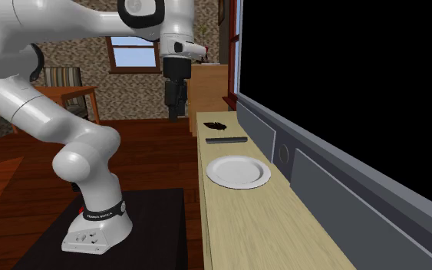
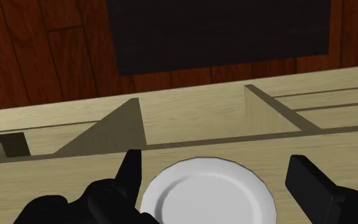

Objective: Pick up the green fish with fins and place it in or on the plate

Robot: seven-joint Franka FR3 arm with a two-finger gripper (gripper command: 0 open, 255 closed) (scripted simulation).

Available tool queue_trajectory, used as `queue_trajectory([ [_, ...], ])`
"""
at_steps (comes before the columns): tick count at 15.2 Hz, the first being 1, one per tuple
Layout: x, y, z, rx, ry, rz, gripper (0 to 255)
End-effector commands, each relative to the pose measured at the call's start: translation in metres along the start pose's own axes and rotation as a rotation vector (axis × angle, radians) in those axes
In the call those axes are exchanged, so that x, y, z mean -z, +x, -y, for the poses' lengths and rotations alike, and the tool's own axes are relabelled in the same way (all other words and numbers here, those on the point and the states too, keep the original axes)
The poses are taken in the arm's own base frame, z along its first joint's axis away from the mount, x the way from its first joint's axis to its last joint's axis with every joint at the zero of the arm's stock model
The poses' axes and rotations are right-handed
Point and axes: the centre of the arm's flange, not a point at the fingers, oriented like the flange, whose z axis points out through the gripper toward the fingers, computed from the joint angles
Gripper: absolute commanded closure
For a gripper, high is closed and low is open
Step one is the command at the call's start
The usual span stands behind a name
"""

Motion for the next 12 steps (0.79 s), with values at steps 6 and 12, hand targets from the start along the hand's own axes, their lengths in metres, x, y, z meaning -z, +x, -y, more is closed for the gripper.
queue_trajectory([
  [6,-0.014,0.027,0.056,0.056,0.017,0.004,0],
  [12,-0.03,0.056,0.126,0.123,0.037,0.009,0],
])
